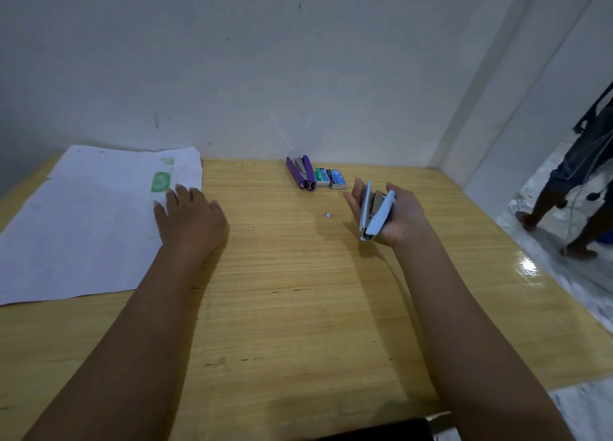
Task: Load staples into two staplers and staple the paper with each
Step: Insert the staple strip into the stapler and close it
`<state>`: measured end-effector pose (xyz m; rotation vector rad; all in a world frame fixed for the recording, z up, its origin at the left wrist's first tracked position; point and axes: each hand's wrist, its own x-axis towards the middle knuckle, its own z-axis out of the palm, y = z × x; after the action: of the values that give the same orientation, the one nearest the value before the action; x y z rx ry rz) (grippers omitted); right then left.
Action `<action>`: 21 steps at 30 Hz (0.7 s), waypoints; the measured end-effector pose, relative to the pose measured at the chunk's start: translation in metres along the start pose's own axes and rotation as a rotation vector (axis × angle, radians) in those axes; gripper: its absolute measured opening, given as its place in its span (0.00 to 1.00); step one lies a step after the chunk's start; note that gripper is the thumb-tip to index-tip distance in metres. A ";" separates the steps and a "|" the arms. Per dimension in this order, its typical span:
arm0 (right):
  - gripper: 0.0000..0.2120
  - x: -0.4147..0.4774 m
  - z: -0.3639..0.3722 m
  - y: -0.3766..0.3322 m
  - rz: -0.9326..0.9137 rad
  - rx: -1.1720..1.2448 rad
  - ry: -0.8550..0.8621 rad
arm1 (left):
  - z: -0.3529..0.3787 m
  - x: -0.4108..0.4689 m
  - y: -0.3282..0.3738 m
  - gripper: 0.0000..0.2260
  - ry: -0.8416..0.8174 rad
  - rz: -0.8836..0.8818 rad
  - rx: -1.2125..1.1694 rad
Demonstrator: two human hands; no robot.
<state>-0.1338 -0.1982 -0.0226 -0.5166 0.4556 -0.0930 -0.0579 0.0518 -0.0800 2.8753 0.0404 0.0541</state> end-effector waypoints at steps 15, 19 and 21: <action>0.21 -0.003 0.033 -0.004 0.049 -0.134 -0.069 | 0.001 -0.004 0.006 0.25 0.018 0.007 -0.033; 0.17 -0.004 0.042 0.000 0.031 -0.132 -0.044 | 0.000 -0.006 0.012 0.24 0.013 0.008 -0.056; 0.15 -0.004 0.045 0.006 0.037 -0.141 -0.037 | -0.003 -0.010 0.016 0.23 0.032 0.030 -0.117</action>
<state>-0.1170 -0.1713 0.0107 -0.6473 0.4377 -0.0153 -0.0672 0.0363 -0.0735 2.7581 0.0009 0.1051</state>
